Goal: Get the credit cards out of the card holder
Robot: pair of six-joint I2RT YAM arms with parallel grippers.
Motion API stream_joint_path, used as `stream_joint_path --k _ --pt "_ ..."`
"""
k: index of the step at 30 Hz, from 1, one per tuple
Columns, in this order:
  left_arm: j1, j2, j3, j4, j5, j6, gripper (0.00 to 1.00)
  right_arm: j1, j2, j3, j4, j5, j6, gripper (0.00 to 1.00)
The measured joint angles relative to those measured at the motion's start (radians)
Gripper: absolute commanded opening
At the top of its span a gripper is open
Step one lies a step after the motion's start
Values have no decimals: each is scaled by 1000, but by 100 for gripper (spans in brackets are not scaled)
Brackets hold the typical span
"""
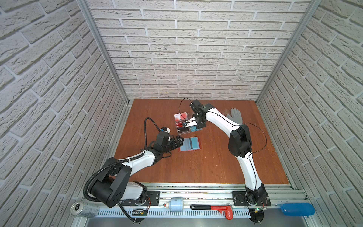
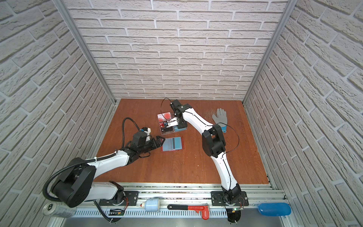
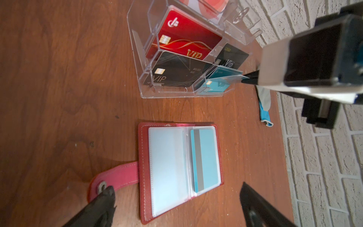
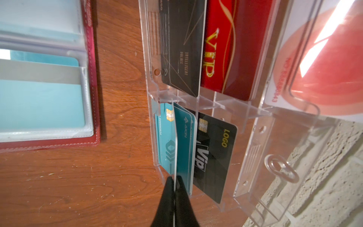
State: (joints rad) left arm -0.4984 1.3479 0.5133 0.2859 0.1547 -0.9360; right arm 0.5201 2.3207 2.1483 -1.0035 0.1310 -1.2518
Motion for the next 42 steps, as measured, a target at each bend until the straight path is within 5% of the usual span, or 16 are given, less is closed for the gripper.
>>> stream_joint_path --k 14,24,32,34,36,42 --pt "13 3 -5 10 10 0 98 -9 10 -17 7 22 -26 7" --pt "21 19 -10 30 15 -3 98 -10 14 -49 64 47 -42 42" --pt "21 26 -12 36 23 -5 98 -10 10 -51 102 43 -22 55" --pt "21 23 -12 35 23 -5 98 -11 -11 -74 113 30 -3 70" --pt "21 9 -12 24 22 -1 98 -13 -56 -120 126 17 26 100" --pt "47 -181 16 -148 -95 102 98 -24 -399 -436 290 -39 205 100"
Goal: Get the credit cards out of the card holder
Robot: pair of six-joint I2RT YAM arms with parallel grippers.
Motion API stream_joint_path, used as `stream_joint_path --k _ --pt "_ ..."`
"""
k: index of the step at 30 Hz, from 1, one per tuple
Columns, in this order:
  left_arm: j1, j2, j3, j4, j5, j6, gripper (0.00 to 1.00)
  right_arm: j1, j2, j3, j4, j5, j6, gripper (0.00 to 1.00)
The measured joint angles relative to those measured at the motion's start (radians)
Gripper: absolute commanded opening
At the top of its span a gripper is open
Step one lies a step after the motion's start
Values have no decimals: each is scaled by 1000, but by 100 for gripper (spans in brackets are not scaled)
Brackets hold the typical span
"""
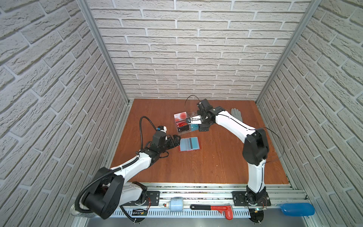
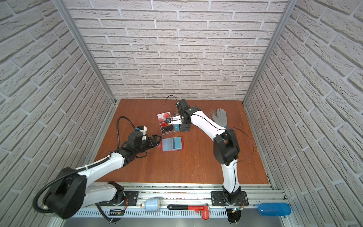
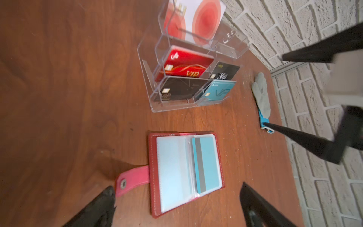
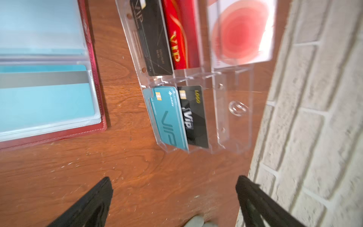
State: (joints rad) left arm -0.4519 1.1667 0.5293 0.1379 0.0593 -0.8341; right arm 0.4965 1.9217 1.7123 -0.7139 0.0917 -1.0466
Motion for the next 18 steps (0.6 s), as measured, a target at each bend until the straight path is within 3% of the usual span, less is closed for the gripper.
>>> stream_joint_path --k 6,11,14,18 --pt "104 -213 5 -28 -281 225 98 -83 -348 -291 238 53 370 100" --pt "275 -179 -140 101 -425 339 98 -243 -491 -601 410 162 732 100" --pt "320 -180 -181 91 -470 380 98 -294 -530 -821 506 231 855 100" --pt "324 -240 -193 126 -497 444 98 -309 -536 -1025 636 290 921 100"
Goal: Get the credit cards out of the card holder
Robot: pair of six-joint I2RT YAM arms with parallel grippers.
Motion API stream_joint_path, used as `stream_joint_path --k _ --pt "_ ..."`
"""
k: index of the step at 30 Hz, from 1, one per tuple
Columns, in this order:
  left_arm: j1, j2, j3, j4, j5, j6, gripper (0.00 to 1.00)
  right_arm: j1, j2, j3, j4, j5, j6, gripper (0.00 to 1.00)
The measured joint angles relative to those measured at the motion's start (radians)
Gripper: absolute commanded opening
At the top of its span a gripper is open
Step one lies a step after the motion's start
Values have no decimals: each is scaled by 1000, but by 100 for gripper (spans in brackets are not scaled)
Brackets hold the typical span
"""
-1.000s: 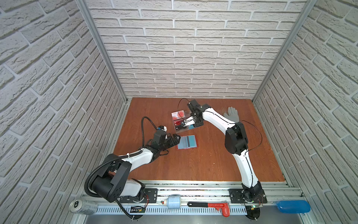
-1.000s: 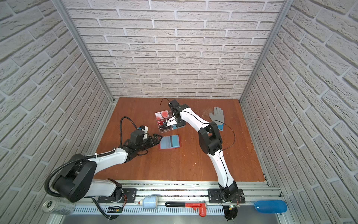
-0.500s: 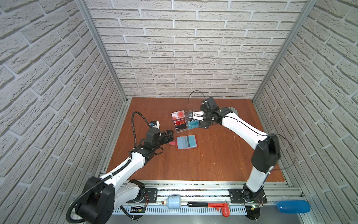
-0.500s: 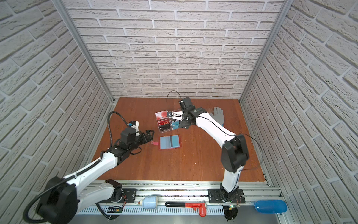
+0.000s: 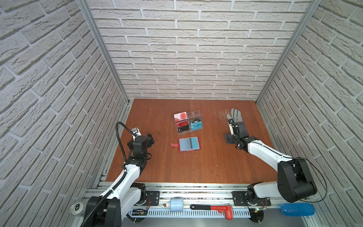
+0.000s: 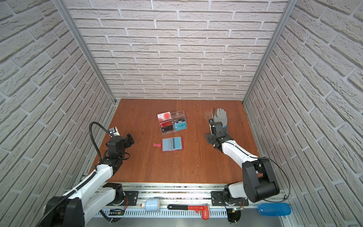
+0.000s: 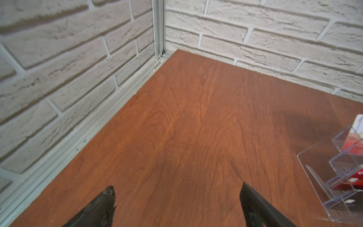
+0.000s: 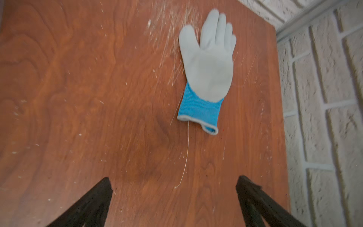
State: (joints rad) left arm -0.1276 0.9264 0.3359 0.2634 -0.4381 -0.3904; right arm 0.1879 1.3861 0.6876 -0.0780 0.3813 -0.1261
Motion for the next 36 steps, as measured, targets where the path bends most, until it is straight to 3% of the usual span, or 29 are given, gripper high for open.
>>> stream_joint_path --k 4,12,19,22,26,29,33,36 --pt "23 22 -24 104 -32 71 98 -12 4 -84 163 32 18 100" --pt "138 250 -118 320 12 103 98 -19 82 -108 433 85 3 100" --pt "171 433 -139 639 85 164 98 -24 33 -251 607 115 -9 100" --pt "173 577 -145 818 124 195 98 -23 -26 -346 724 113 -20 100" --pt "173 680 -150 904 172 222 98 -20 -129 -420 752 63 -19 100" --pt "173 681 -146 921 191 232 98 -19 -163 -417 768 17 -21 100" --pt "174 671 -113 900 198 235 98 -14 -150 -398 764 -89 -12 100" --pt "174 668 -97 894 201 238 98 -14 -57 -399 864 -126 11 100"
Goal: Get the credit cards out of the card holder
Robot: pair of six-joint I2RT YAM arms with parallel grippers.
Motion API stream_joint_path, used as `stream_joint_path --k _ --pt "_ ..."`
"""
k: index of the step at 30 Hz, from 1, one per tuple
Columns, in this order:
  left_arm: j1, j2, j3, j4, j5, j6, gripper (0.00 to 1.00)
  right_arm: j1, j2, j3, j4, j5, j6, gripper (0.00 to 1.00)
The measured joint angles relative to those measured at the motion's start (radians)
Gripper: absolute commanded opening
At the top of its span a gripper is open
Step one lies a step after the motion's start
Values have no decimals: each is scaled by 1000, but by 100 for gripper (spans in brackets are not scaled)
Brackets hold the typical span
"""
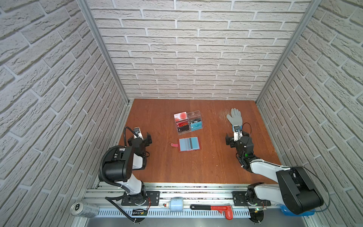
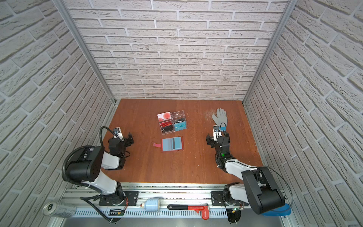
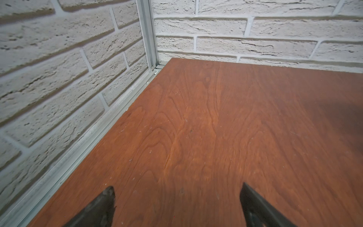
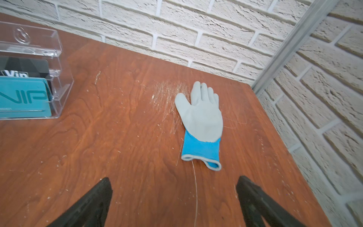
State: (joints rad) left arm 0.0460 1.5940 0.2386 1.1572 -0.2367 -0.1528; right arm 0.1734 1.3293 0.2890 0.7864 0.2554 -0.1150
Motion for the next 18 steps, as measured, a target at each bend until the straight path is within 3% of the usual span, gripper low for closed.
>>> stream_joint_path --k 6,18 --pt "3 -1 97 -138 -5 2 98 -79 177 30 33 -86 60 99" --pt "2 -3 116 -205 -6 3 98 -98 180 44 51 -130 97 100"
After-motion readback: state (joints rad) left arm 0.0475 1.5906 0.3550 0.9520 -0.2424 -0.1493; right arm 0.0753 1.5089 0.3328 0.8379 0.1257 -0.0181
